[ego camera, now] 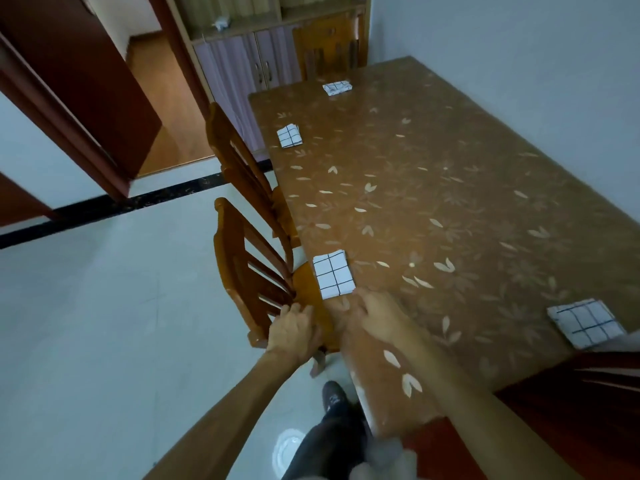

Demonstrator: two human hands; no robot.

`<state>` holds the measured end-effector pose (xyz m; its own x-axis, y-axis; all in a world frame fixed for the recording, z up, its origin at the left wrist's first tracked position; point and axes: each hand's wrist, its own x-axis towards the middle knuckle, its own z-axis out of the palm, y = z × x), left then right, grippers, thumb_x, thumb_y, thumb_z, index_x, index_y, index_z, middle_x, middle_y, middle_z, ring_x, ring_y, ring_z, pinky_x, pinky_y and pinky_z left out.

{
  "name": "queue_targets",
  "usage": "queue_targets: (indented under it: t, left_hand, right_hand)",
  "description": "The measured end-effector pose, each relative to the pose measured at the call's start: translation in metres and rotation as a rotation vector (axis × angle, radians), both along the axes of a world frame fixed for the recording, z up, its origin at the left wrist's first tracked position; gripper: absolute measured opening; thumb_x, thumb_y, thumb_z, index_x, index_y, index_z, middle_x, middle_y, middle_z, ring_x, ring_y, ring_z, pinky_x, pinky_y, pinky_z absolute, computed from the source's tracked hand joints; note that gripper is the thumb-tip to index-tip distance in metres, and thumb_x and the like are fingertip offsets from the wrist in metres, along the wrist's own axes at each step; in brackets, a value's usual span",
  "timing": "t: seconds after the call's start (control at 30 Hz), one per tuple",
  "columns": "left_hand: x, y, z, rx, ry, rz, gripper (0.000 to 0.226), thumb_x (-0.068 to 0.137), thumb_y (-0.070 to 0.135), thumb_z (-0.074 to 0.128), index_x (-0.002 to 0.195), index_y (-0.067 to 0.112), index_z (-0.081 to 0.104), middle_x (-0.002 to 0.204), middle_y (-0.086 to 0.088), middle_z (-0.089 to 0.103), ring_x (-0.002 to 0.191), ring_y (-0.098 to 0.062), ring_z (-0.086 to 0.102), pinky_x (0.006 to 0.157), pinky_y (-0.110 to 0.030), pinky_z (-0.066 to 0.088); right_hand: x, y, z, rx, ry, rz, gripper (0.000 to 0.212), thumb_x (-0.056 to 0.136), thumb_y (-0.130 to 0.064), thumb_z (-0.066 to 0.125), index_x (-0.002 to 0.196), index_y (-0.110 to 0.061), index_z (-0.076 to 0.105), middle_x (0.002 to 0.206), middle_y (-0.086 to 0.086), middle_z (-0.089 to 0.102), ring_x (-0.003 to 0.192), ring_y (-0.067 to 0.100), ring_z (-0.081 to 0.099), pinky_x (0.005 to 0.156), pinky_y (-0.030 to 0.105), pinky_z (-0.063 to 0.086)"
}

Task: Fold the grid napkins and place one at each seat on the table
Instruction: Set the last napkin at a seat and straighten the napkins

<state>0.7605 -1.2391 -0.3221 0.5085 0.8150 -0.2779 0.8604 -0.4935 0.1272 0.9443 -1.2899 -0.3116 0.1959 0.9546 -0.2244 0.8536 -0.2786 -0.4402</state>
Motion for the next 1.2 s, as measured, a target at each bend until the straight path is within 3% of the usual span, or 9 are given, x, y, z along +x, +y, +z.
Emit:
queue_targets:
  t: [0.1, 0.2, 0.37, 0.53, 0.73, 0.8, 1.0, 1.2]
  left_hand:
    - [-0.022, -0.007, 0.011, -0.013, -0.031, 0.065, 0.029, 0.098, 0.042, 0.046, 0.111, 0.025, 0.066, 0.111, 0.003, 0.068, 0.099, -0.018, 0.064, 0.082, -0.033, 0.059]
    - [-0.037, -0.006, 0.031, -0.028, -0.033, 0.091, 0.027, 0.099, 0.035, 0.048, 0.106, 0.020, 0.070, 0.104, 0.001, 0.070, 0.091, -0.018, 0.067, 0.075, -0.027, 0.056]
    - [-0.068, 0.013, 0.052, -0.054, -0.133, 0.133, 0.023, 0.098, 0.031, 0.049, 0.098, 0.020, 0.069, 0.096, 0.000, 0.070, 0.081, -0.017, 0.067, 0.074, -0.032, 0.060]
    - [-0.124, 0.046, 0.068, -0.051, -0.216, 0.209, 0.026, 0.100, 0.036, 0.050, 0.112, 0.022, 0.069, 0.113, 0.004, 0.071, 0.097, -0.016, 0.067, 0.080, -0.027, 0.054]
    - [-0.235, 0.102, 0.081, -0.084, -0.229, 0.344, 0.033, 0.098, 0.037, 0.053, 0.123, 0.021, 0.066, 0.125, -0.002, 0.068, 0.112, -0.020, 0.064, 0.093, -0.034, 0.052]
    - [-0.273, 0.123, 0.085, -0.088, -0.253, 0.369, 0.034, 0.098, 0.037, 0.053, 0.126, 0.021, 0.064, 0.125, -0.002, 0.068, 0.113, -0.019, 0.064, 0.094, -0.034, 0.051]
    - [-0.353, 0.180, 0.093, -0.118, -0.327, 0.419, 0.036, 0.097, 0.038, 0.055, 0.130, 0.023, 0.059, 0.122, 0.002, 0.067, 0.107, -0.016, 0.065, 0.090, -0.031, 0.051]
    - [-0.384, 0.256, 0.079, -0.170, -0.356, 0.412, 0.035, 0.096, 0.039, 0.055, 0.128, 0.025, 0.060, 0.120, 0.004, 0.069, 0.103, -0.014, 0.066, 0.090, -0.032, 0.053]
  right_hand:
    - [-0.019, -0.017, 0.010, 0.034, 0.112, 0.017, 0.023, 0.090, -0.018, 0.049, 0.110, -0.016, 0.062, 0.108, 0.009, 0.069, 0.096, 0.031, 0.066, 0.081, 0.040, 0.054]
    - [-0.038, -0.027, 0.020, 0.040, 0.163, 0.028, 0.028, 0.095, -0.020, 0.053, 0.121, -0.018, 0.062, 0.116, 0.004, 0.069, 0.103, 0.024, 0.067, 0.090, 0.041, 0.056]
    - [-0.063, -0.014, 0.035, 0.015, 0.174, 0.058, 0.031, 0.097, -0.020, 0.056, 0.127, -0.019, 0.062, 0.116, 0.000, 0.072, 0.105, 0.018, 0.068, 0.092, 0.034, 0.057]
    - [-0.103, 0.030, 0.059, 0.003, 0.145, 0.138, 0.033, 0.098, -0.018, 0.053, 0.130, -0.017, 0.060, 0.114, 0.000, 0.073, 0.103, 0.016, 0.067, 0.092, 0.034, 0.056]
    - [-0.185, 0.109, 0.075, 0.027, 0.225, 0.174, 0.032, 0.101, -0.028, 0.054, 0.131, -0.019, 0.059, 0.117, -0.003, 0.070, 0.103, 0.010, 0.064, 0.087, 0.021, 0.052]
    - [-0.217, 0.137, 0.077, 0.041, 0.260, 0.181, 0.034, 0.100, -0.029, 0.054, 0.132, -0.020, 0.059, 0.114, -0.006, 0.069, 0.100, 0.006, 0.064, 0.085, 0.020, 0.054]
    - [-0.291, 0.201, 0.080, 0.035, 0.375, 0.142, 0.034, 0.099, -0.034, 0.056, 0.131, -0.024, 0.058, 0.119, -0.007, 0.066, 0.109, 0.009, 0.063, 0.098, 0.033, 0.055]
    - [-0.314, 0.268, 0.067, 0.014, 0.356, 0.116, 0.034, 0.100, -0.039, 0.052, 0.131, -0.027, 0.057, 0.119, -0.011, 0.066, 0.107, 0.007, 0.063, 0.091, 0.022, 0.054]
